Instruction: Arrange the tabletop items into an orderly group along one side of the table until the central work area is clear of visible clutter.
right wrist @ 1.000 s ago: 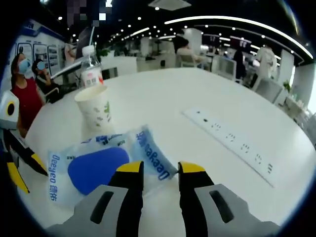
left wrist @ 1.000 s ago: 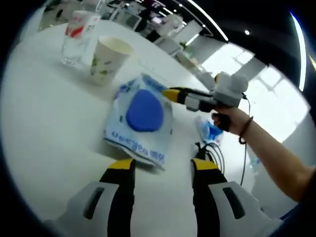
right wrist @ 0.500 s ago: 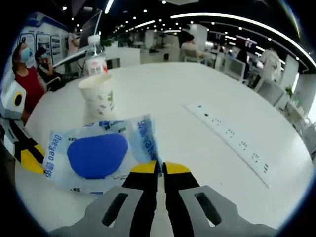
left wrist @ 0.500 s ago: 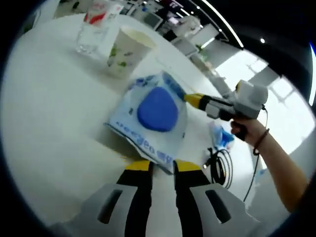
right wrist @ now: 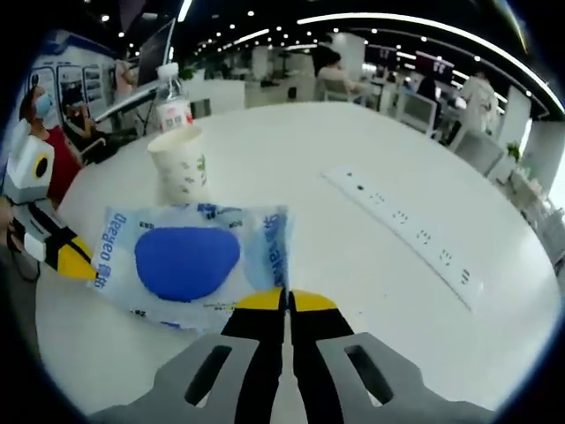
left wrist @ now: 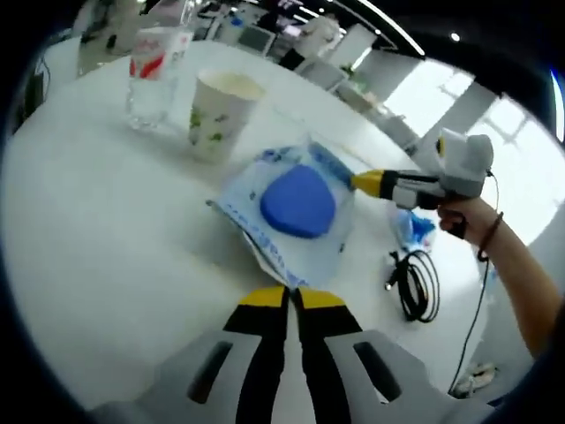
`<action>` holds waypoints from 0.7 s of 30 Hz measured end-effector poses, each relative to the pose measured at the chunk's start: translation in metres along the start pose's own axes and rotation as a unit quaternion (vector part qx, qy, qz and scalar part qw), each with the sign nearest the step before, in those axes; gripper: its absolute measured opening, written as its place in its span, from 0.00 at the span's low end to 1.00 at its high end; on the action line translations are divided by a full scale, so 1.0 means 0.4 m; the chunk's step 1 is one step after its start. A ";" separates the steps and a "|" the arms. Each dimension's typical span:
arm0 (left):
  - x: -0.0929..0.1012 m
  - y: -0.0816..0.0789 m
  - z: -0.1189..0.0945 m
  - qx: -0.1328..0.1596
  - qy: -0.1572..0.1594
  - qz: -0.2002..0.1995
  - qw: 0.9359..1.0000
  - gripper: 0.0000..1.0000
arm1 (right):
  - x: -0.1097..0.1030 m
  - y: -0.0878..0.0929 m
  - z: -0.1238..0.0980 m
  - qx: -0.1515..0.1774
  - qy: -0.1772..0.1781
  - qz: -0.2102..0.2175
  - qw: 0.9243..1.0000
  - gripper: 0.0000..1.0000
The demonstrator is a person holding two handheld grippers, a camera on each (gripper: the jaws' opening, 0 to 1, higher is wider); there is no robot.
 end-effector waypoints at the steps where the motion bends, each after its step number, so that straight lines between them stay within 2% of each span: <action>1: 0.000 -0.005 -0.002 0.002 0.000 0.001 1.000 0.01 | 0.000 0.000 -0.005 0.002 0.001 0.001 1.000 0.02; 6: 0.008 -0.030 0.000 0.005 0.011 0.005 1.000 0.00 | 0.000 -0.004 -0.061 0.013 0.017 0.008 1.000 0.02; 16: 0.019 -0.083 -0.008 0.028 0.023 0.062 0.997 0.00 | -0.016 0.001 -0.145 0.016 0.036 0.008 0.999 0.02; 17: 0.022 -0.090 -0.004 0.027 0.032 0.081 0.996 0.00 | -0.018 0.002 -0.150 0.015 0.038 0.008 0.999 0.02; 21: 0.015 -0.115 0.002 0.031 0.033 0.085 0.995 0.00 | -0.028 0.011 -0.171 0.019 0.044 0.016 0.999 0.02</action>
Point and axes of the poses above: the point that each gripper's makers call its tool centre point, and the gripper's own axes: z roughly forward along the fingers, x roughly to its right, y roughly out of its underside, the point moved 5 cm from there along -z, roughly backward along the fingers, and after that the axes turned 12 degrees about -y, right-handed, at the moved point
